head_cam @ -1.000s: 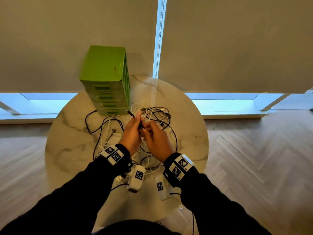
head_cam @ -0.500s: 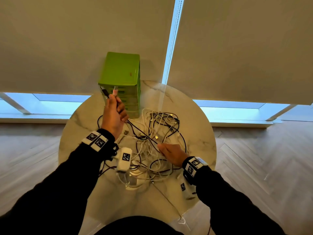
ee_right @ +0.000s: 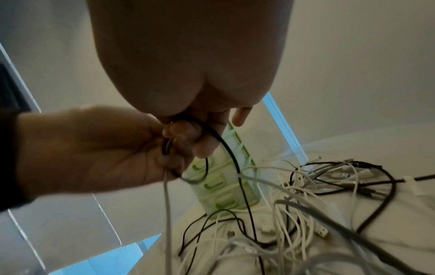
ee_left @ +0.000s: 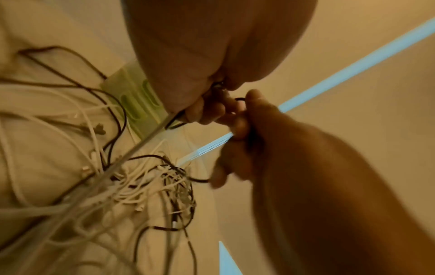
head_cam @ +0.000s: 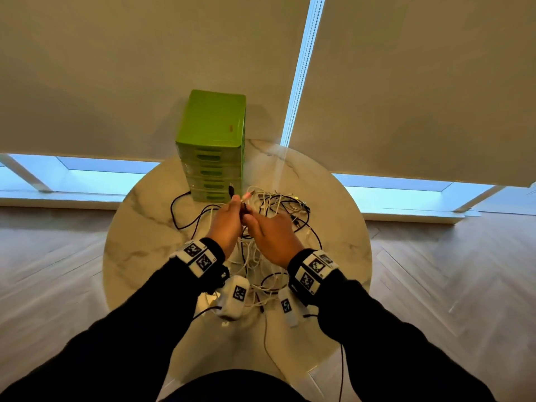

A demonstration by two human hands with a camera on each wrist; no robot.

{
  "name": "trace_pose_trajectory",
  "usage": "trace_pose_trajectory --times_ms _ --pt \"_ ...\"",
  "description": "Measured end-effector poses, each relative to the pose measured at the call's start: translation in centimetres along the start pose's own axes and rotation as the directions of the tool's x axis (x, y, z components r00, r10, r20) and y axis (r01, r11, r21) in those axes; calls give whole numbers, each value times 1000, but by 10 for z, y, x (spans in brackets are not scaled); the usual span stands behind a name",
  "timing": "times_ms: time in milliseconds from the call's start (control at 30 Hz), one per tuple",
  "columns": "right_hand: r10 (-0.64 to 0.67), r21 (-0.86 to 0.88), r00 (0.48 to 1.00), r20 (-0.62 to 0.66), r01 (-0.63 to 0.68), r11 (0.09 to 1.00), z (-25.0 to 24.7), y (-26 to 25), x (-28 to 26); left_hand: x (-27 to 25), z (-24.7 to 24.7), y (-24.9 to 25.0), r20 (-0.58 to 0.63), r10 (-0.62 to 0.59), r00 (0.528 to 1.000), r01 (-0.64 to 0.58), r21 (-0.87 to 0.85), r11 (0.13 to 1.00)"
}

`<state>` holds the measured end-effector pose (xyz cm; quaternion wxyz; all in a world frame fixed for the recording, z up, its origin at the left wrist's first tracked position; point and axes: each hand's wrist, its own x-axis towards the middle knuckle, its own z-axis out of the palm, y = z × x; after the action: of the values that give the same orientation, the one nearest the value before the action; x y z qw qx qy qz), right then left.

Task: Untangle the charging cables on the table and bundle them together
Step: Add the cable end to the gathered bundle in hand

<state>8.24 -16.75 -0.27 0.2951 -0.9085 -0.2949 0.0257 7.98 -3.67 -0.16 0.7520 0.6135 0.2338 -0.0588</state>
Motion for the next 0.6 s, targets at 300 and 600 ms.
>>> trace_pose_trajectory --times_ms 300,600 --pt "139 386 971 194 -206 899 8 20 -21 9 3 24 0 13 1000 -11 -603 798" --pt "357 77 862 359 -409 909 7 75 -41 20 -49 87 -196 289 937 -345 -391 853"
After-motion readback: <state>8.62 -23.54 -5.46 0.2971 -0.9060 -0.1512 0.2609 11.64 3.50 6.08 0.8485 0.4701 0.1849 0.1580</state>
